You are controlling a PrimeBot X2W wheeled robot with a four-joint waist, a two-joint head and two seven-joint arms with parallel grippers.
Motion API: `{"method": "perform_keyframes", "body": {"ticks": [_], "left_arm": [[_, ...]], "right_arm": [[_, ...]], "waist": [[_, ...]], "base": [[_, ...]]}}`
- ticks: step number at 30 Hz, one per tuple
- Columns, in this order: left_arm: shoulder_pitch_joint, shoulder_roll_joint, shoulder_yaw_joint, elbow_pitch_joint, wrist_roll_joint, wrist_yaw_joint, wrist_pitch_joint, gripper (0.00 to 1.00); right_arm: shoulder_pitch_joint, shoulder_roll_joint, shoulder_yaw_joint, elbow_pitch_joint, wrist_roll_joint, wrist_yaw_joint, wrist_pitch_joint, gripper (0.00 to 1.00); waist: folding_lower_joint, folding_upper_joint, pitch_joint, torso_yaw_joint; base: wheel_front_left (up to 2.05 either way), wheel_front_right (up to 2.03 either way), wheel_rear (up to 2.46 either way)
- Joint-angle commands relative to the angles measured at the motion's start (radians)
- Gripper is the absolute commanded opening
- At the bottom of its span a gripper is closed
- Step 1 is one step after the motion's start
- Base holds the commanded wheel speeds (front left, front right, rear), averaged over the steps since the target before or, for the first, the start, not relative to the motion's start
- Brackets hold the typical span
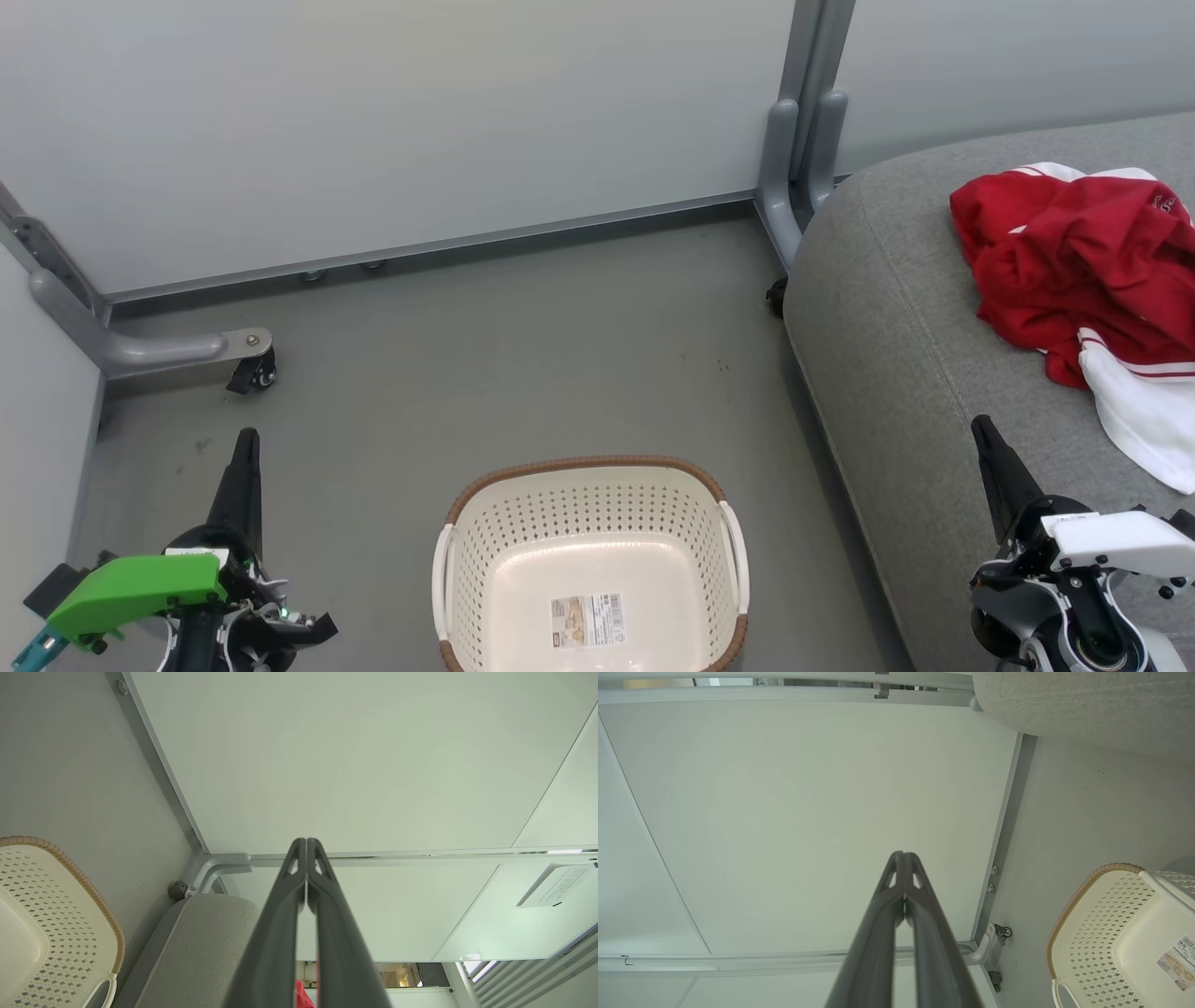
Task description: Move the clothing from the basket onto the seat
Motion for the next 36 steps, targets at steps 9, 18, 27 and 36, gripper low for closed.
{"method": "perform_keyframes", "body": {"ticks": [9, 18, 27, 36], "left_arm": [[-0.012, -0.004, 0.006, 0.001, 0.007, -0.005, 0.005, 0.00], [-0.012, -0.006, 0.008, 0.001, 0.011, -0.005, 0.007, 0.00], [-0.013, -0.008, 0.011, 0.001, 0.012, -0.005, 0.010, 0.00], [-0.013, -0.009, 0.014, 0.001, 0.013, -0.005, 0.011, 0.00]], "right_arm": [[-0.010, 0.000, -0.005, 0.003, -0.005, 0.000, 0.006, 0.00], [-0.010, 0.001, -0.007, 0.003, -0.007, 0.000, 0.006, 0.00], [-0.010, 0.003, -0.008, 0.003, -0.008, 0.000, 0.008, 0.00], [-0.010, 0.003, -0.010, 0.003, -0.009, 0.000, 0.010, 0.00]], "waist": [[0.0000, 0.0000, 0.000, 0.000], [0.0000, 0.0000, 0.000, 0.000], [0.0000, 0.0000, 0.000, 0.000], [0.0000, 0.0000, 0.000, 0.000]], "base": [[0.00, 0.00, 0.00], [0.00, 0.00, 0.00], [0.00, 0.00, 0.00], [0.00, 0.00, 0.00]]}}
